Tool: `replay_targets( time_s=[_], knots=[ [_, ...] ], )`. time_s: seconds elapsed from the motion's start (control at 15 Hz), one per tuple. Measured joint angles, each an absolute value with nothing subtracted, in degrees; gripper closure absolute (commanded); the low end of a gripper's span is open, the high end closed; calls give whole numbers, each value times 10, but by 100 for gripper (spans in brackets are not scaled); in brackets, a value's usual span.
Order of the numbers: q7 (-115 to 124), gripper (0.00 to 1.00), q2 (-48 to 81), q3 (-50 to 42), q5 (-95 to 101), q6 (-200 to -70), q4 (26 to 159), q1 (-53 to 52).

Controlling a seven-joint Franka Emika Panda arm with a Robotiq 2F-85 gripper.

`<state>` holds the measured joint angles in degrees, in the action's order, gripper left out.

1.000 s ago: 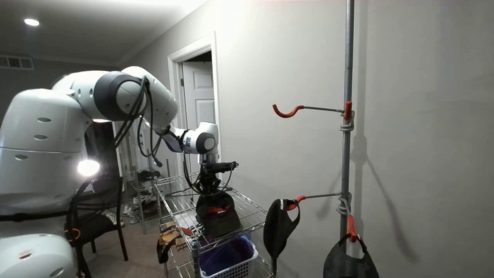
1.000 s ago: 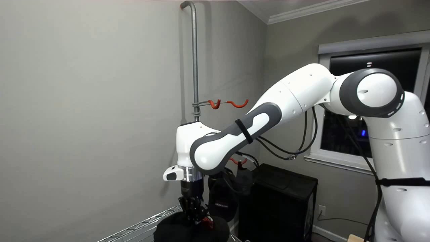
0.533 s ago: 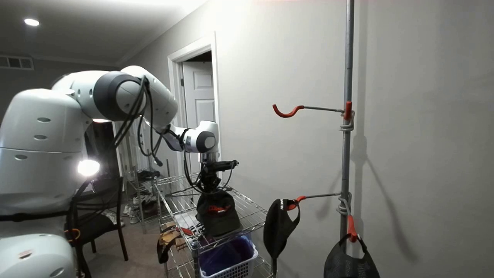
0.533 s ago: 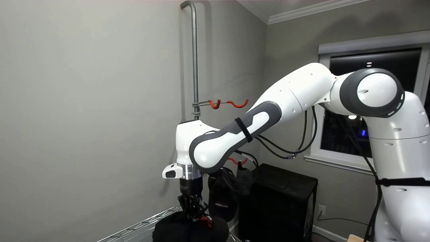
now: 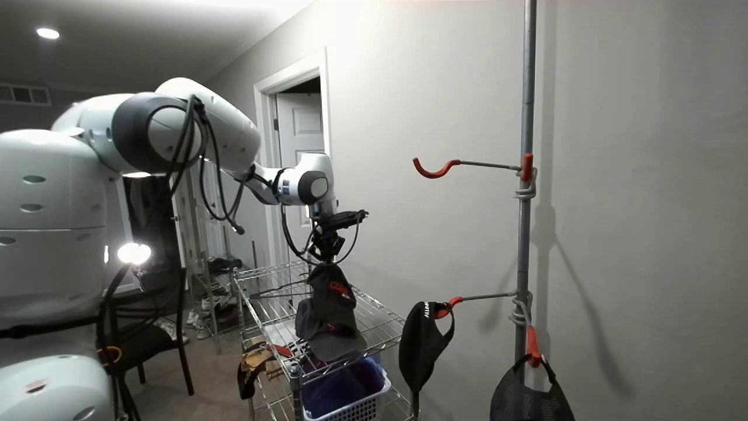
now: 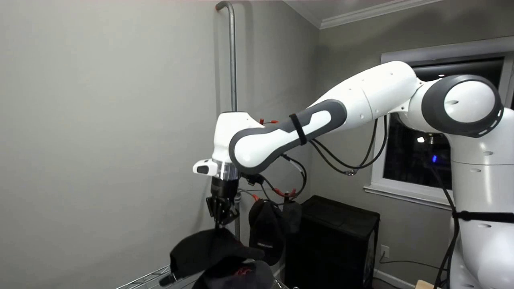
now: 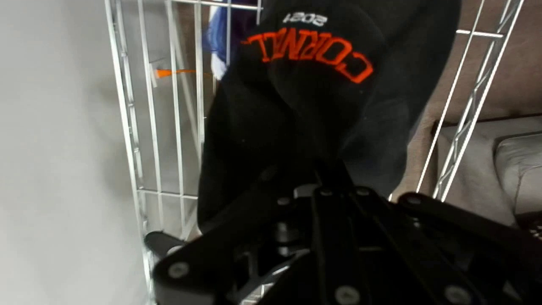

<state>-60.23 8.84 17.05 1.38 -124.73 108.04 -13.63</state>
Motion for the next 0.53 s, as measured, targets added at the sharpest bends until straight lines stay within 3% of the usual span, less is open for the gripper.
replay_targets(
  time_s=[0.53],
  knots=[
    [-602, 100, 41, 149, 14, -1255, 1036, -134]
  ],
)
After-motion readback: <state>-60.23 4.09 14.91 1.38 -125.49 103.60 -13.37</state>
